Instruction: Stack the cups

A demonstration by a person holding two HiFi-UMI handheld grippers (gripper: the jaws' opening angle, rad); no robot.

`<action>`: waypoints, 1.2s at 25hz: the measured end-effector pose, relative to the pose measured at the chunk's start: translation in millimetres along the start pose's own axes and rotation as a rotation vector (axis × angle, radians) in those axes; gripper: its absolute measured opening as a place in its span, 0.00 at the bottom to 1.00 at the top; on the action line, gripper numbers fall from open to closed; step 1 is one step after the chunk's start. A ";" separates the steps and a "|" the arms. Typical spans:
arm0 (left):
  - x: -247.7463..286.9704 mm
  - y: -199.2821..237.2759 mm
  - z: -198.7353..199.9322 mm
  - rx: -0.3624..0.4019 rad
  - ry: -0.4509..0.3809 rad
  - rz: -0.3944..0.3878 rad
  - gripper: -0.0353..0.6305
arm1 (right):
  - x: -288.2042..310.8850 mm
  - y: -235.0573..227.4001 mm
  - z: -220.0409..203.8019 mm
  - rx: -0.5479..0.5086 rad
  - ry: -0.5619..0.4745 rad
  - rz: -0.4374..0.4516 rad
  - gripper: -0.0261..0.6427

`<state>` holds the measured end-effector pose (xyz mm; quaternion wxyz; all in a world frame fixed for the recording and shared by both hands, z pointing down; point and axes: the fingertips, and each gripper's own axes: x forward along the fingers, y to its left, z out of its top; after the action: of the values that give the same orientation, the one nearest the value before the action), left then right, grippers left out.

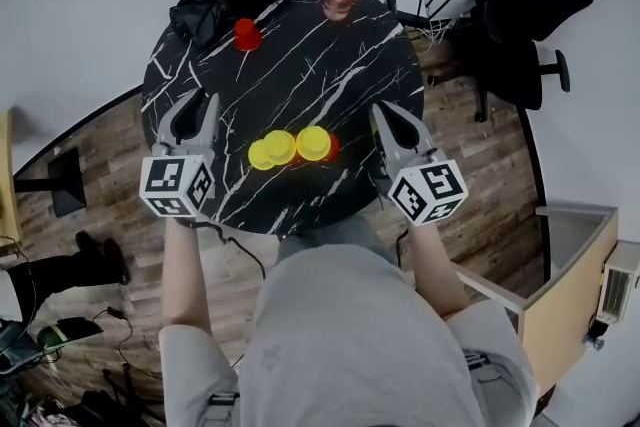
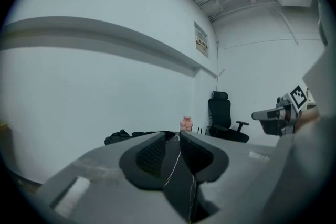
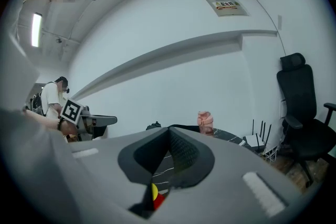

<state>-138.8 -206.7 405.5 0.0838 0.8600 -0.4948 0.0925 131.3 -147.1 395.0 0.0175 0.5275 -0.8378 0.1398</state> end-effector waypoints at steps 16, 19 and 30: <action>172.0 63.6 -82.8 -0.033 0.286 -0.058 0.40 | 30.0 -61.7 -17.3 0.031 0.132 -0.077 0.04; 194.7 68.6 -97.1 -0.013 0.319 -0.061 0.44 | 35.4 -68.7 -21.7 0.039 0.151 -0.082 0.04; 251.0 83.5 -138.1 0.012 0.383 0.014 0.49 | 40.2 -86.0 -44.6 0.068 0.224 -0.093 0.04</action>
<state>-97.9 -425.2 604.5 0.1707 0.8237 -0.4751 0.2582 184.7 -206.0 463.5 0.0994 0.5471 -0.8001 0.2252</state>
